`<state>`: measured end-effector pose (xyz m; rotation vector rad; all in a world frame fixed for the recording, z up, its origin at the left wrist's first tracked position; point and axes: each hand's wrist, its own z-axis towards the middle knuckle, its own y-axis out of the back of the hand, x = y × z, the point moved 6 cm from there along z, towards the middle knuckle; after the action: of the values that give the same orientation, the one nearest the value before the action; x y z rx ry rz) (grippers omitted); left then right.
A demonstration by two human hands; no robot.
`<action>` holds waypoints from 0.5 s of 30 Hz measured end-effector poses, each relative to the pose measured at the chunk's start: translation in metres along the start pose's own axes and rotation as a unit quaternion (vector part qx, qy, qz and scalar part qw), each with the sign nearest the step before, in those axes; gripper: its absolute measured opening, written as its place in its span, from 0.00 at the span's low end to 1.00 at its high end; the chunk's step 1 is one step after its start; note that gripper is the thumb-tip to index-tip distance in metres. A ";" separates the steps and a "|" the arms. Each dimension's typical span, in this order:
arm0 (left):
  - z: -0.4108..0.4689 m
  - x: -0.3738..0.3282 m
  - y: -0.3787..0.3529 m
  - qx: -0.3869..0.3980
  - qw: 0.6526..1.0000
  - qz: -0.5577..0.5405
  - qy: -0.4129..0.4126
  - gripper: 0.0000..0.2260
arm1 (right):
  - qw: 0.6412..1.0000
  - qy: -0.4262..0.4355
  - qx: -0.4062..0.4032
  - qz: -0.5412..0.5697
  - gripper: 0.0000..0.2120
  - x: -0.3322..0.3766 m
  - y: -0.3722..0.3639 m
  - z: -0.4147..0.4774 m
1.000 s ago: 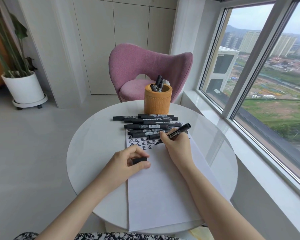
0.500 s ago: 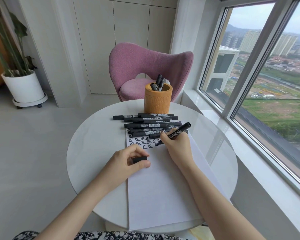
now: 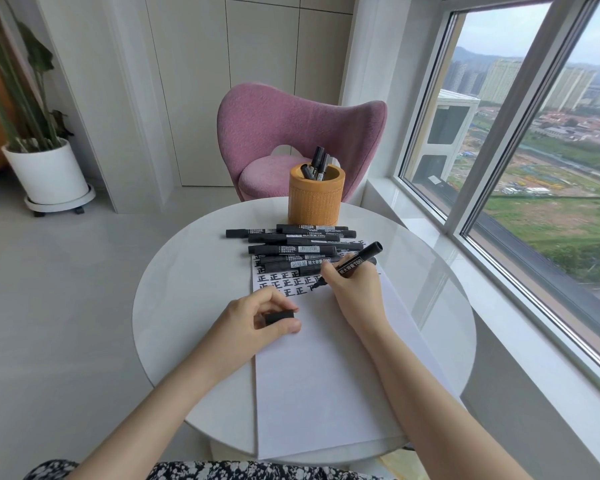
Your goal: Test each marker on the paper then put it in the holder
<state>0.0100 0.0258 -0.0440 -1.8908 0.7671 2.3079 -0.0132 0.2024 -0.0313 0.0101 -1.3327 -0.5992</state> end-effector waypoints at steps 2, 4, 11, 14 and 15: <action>0.000 0.000 0.000 0.000 1.000 -0.002 -0.001 0.06 | 1.000 -0.001 -0.005 0.002 0.17 0.001 0.001 0.000; 0.000 -0.001 0.001 -0.001 1.000 -0.005 -0.001 0.07 | 1.000 -0.004 -0.004 0.006 0.16 0.001 0.001 0.000; -0.001 -0.001 0.001 -0.005 1.000 0.001 0.000 0.06 | 1.000 -0.002 0.004 0.015 0.17 -0.002 -0.001 0.001; -0.001 -0.001 0.001 -0.004 1.000 0.002 0.000 0.06 | 1.000 -0.004 0.009 0.011 0.18 -0.003 -0.002 0.002; -0.001 -0.001 0.001 -0.003 1.000 0.000 0.000 0.07 | 1.000 -0.004 0.009 0.009 0.18 -0.003 -0.003 0.002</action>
<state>0.0103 0.0249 -0.0429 -1.8934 0.7612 2.3138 -0.0163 0.2020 -0.0342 0.0103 -1.3457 -0.5713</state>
